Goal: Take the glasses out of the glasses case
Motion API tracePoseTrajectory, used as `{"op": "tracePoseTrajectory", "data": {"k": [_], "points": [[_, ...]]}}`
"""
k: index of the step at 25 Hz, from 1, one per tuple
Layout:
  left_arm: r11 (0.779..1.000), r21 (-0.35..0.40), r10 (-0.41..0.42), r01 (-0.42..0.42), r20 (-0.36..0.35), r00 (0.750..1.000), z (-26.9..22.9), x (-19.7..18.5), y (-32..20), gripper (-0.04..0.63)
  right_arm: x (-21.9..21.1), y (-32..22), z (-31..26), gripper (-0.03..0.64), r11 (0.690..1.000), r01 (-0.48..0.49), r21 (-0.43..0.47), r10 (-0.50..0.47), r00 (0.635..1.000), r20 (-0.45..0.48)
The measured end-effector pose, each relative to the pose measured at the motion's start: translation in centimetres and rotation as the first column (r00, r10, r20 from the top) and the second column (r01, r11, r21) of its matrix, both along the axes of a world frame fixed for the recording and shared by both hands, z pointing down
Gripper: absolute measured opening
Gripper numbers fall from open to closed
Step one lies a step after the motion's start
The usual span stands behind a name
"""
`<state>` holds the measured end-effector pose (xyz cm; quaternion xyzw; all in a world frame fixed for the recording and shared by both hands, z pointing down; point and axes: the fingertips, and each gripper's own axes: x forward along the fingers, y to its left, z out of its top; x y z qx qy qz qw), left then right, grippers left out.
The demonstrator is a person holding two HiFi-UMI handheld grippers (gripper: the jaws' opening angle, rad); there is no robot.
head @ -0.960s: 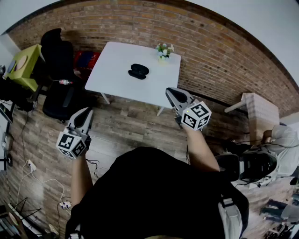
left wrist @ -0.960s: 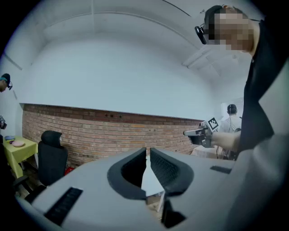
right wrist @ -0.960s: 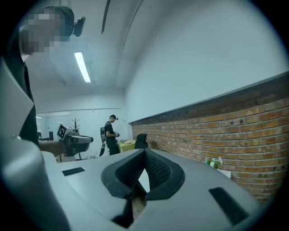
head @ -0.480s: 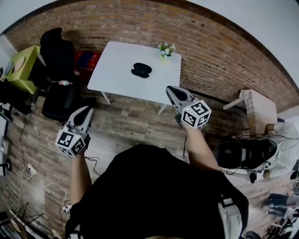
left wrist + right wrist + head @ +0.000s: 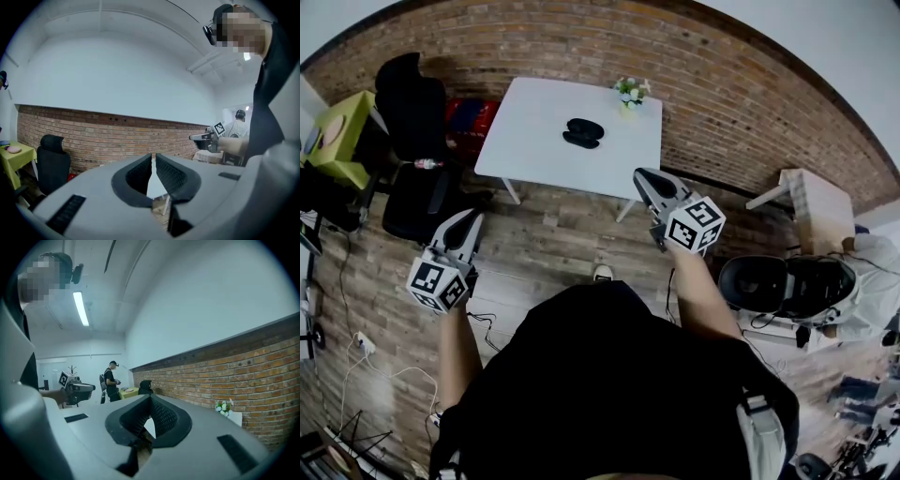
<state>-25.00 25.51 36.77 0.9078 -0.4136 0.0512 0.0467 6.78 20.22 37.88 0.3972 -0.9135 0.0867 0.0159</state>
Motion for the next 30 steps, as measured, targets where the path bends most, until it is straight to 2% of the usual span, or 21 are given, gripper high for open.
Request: {"op": "tracePoseTrajectory", "data": {"k": [6,13,18,30], "points": [[1.0,-0.01,-0.005,0.005,0.029,1.0,0.4,-0.1,-0.7,0.034,0.4,-1.0,0.9,0.015,1.0,-0.001,-0.009,0.001,1.0,0.019],[1.0,-0.005,-0.002,0.002,0.048,0.999,1.3,1.8,-1.3,0.035,2.2,-2.2,2.5,0.015,1.0,-0.011,-0.004,0.012,0.999,0.039],[0.999,-0.027,-0.015,0.016,0.039,0.999,1.0,2.0,-5.6,0.035,2.8,-6.9,2.1,0.015,1.0,-0.009,-0.023,0.01,0.999,0.036],[0.996,-0.067,-0.059,0.06,0.021,0.998,2.3,2.9,-11.4,0.035,3.8,-14.0,3.0,0.015,0.998,0.018,-0.062,-0.016,1.0,0.025]]}}
